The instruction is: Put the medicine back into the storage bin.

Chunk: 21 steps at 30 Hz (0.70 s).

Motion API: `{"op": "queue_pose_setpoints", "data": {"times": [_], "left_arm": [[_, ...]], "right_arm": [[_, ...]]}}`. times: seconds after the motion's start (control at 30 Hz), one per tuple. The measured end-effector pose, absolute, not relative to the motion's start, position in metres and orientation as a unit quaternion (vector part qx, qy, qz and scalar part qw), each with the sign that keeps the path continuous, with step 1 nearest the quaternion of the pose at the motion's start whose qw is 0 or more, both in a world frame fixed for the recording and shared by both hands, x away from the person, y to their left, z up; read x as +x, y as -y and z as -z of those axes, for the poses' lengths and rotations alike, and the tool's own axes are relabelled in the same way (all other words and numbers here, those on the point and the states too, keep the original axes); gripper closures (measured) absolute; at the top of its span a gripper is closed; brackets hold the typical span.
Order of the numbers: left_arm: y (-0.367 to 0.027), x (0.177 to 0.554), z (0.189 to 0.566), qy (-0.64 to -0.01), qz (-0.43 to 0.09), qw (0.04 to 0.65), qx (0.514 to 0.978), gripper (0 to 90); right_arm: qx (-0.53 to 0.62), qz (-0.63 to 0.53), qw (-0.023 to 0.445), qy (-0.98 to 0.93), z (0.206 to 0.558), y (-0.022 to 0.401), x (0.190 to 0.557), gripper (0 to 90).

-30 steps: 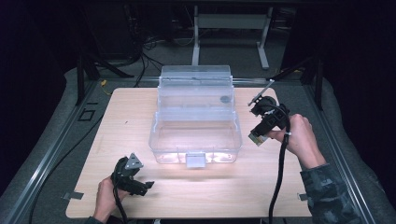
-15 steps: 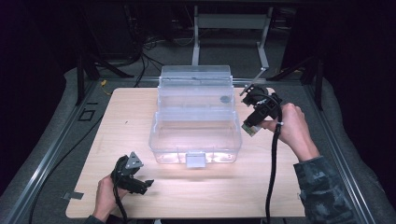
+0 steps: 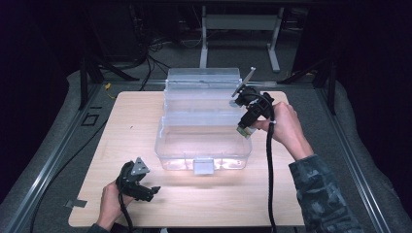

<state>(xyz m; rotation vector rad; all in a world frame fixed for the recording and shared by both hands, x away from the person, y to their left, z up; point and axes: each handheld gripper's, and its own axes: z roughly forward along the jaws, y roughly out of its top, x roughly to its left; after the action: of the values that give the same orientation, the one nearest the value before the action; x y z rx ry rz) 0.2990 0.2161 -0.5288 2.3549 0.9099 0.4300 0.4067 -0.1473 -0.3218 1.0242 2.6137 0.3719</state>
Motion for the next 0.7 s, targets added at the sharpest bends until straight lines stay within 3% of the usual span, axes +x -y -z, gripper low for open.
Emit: {"op": "queue_pose_setpoints", "data": {"times": [0.7], "left_arm": [[-0.216,0.301,0.531,-0.342,-0.154,0.282,0.883,6.3]], "right_arm": [[0.355,-0.113,0.094,-0.923,0.374,0.134,0.436,46.3]]}}
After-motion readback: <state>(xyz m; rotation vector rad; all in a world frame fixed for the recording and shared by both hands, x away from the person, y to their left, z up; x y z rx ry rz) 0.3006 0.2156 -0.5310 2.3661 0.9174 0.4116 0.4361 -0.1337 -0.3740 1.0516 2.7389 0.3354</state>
